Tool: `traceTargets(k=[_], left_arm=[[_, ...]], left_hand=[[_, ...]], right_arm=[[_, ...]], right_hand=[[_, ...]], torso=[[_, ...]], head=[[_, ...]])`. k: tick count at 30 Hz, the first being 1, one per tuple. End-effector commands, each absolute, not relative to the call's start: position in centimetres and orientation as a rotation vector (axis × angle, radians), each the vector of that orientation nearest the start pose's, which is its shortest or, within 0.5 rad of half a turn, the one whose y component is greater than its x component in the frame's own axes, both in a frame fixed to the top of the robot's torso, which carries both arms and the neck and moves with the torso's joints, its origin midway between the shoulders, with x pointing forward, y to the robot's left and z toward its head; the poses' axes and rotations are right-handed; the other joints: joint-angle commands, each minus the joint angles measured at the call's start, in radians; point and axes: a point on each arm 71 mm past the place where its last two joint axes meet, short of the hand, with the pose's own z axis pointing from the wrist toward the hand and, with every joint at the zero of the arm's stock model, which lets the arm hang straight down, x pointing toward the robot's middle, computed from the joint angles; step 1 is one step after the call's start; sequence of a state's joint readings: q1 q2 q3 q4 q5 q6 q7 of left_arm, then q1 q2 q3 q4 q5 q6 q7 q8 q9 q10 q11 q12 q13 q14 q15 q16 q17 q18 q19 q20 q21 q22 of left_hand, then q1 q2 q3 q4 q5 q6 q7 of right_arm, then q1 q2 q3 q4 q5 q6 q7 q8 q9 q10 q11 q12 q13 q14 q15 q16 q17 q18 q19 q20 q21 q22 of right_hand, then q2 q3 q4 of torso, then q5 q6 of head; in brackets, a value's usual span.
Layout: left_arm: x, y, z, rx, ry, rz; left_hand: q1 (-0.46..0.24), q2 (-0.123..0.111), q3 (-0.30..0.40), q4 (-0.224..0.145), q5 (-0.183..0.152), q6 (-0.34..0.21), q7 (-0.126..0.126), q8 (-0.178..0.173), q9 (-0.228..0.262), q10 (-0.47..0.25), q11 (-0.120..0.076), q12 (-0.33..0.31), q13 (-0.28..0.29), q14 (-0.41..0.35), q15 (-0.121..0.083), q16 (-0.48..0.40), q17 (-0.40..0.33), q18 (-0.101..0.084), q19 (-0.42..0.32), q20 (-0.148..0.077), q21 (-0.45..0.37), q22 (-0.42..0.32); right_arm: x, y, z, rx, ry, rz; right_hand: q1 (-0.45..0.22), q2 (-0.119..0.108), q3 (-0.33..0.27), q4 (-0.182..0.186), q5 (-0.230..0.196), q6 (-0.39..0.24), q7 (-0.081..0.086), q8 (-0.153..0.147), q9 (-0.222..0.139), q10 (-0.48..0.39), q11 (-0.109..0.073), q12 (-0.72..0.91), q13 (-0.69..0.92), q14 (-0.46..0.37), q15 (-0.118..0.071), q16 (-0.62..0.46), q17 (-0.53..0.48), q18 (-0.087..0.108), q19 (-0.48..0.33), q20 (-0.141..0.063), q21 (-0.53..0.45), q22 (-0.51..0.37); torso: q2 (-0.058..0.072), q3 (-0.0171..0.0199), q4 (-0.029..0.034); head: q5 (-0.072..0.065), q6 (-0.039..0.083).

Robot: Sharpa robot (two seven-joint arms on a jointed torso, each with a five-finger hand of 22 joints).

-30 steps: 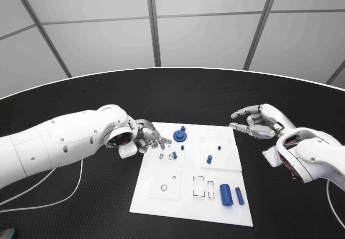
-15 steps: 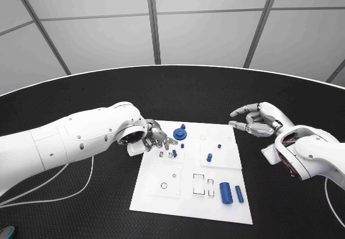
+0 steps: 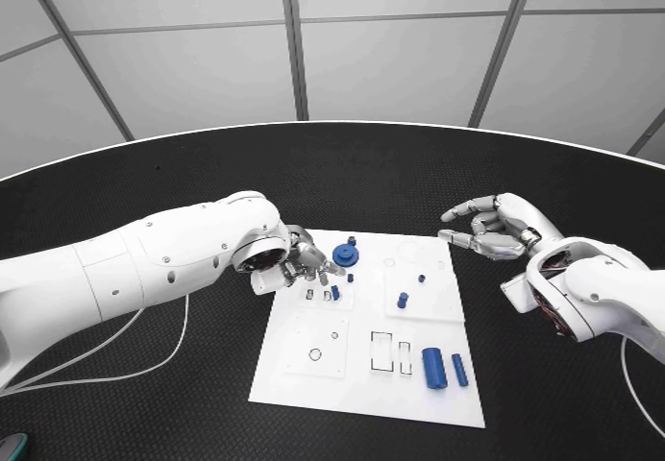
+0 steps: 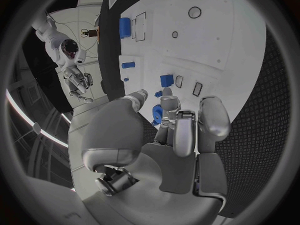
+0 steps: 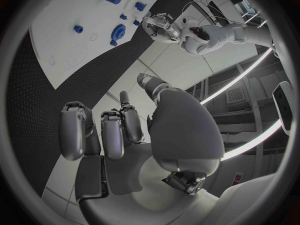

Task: Assemble the parts on the task board

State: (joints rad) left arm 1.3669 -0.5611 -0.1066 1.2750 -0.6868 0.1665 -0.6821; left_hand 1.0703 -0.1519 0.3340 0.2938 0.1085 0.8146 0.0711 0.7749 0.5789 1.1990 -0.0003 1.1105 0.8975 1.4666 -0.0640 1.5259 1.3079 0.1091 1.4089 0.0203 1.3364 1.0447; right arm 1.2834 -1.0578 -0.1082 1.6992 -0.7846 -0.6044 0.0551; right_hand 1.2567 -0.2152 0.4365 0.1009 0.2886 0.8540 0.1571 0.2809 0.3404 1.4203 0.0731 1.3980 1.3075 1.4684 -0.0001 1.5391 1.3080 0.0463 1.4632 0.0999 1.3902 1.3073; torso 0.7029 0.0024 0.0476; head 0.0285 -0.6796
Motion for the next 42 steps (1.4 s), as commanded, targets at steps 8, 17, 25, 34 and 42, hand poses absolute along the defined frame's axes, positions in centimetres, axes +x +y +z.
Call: traceTargets(k=[8, 17, 25, 34, 42], left_arm=[[53.2, 14.3, -19.0, -0.420, 2.483, -0.428], [53.5, 14.0, -19.1, -0.395, 2.493, -0.412], [53.6, 13.8, -19.3, -0.372, 2.502, -0.396], [53.6, 13.5, -19.4, -0.358, 2.510, -0.391], [53.6, 13.4, -19.6, -0.355, 2.514, -0.389]], left_hand=[[0.001, 0.005, -0.008, -0.002, 0.003, -0.015, 0.000, 0.010, 0.006, -0.001, -0.003, 0.002, -0.008, 0.080, -0.005, 0.006, 0.168, -0.017, 0.009, 0.001, 0.009, 0.008], [0.004, 0.006, -0.008, -0.002, 0.003, -0.016, 0.000, 0.011, 0.007, 0.000, -0.003, 0.005, -0.004, 0.080, -0.005, 0.007, 0.169, -0.018, 0.010, 0.001, 0.012, 0.013], [0.010, 0.007, -0.008, -0.002, 0.005, -0.018, 0.000, 0.012, 0.009, -0.001, -0.003, 0.006, -0.004, 0.081, -0.005, 0.007, 0.170, -0.018, 0.010, 0.001, 0.013, 0.016], [0.012, 0.007, -0.008, -0.003, 0.005, -0.019, 0.000, 0.013, 0.009, -0.001, -0.003, 0.007, -0.004, 0.081, -0.005, 0.008, 0.171, -0.018, 0.011, 0.001, 0.014, 0.017], [0.015, 0.008, -0.007, -0.003, 0.006, -0.019, 0.000, 0.014, 0.011, -0.002, -0.003, 0.007, -0.004, 0.081, -0.005, 0.008, 0.172, -0.018, 0.011, 0.001, 0.015, 0.018]], right_arm=[[45.9, -26.7, -14.8, 0.521, 1.481, 0.899], [45.9, -26.6, -14.8, 0.521, 1.482, 0.901], [45.9, -26.5, -14.8, 0.521, 1.484, 0.902], [45.9, -26.4, -14.8, 0.519, 1.485, 0.905], [45.9, -26.3, -14.8, 0.518, 1.485, 0.907]], right_hand=[[-0.001, -0.002, 0.000, 0.005, 0.006, 0.002, 0.001, 0.006, -0.001, 0.006, -0.003, 0.003, 0.096, 0.082, -0.007, -0.005, 0.183, 0.005, 0.028, -0.007, -0.004, 0.074], [-0.001, -0.002, 0.000, 0.005, 0.006, 0.002, 0.001, 0.006, -0.001, 0.006, -0.003, 0.003, 0.096, 0.082, -0.007, -0.005, 0.183, 0.005, 0.028, -0.007, -0.004, 0.074], [-0.002, -0.001, 0.000, 0.006, 0.008, 0.001, 0.001, 0.006, -0.001, 0.006, -0.003, 0.003, 0.096, 0.082, -0.007, -0.005, 0.183, 0.005, 0.028, -0.008, -0.005, 0.073], [-0.002, -0.001, 0.000, 0.006, 0.008, 0.001, 0.001, 0.006, -0.001, 0.006, -0.003, 0.003, 0.096, 0.082, -0.007, -0.005, 0.183, 0.005, 0.028, -0.008, -0.005, 0.073], [-0.002, -0.001, 0.001, 0.007, 0.009, 0.001, 0.001, 0.007, -0.001, 0.006, -0.003, 0.003, 0.095, 0.082, -0.007, -0.005, 0.183, 0.006, 0.028, -0.008, -0.006, 0.072]], torso=[[0.002, -0.0020, 0.0013], [-0.001, -0.0014, 0.0013], [-0.001, -0.0016, 0.0038], [-0.001, -0.0012, 0.0039], [-0.002, -0.0010, 0.0043]], head=[[-0.005, -0.008], [-0.008, -0.017], [-0.012, -0.024], [-0.014, -0.035], [-0.015, -0.042]])
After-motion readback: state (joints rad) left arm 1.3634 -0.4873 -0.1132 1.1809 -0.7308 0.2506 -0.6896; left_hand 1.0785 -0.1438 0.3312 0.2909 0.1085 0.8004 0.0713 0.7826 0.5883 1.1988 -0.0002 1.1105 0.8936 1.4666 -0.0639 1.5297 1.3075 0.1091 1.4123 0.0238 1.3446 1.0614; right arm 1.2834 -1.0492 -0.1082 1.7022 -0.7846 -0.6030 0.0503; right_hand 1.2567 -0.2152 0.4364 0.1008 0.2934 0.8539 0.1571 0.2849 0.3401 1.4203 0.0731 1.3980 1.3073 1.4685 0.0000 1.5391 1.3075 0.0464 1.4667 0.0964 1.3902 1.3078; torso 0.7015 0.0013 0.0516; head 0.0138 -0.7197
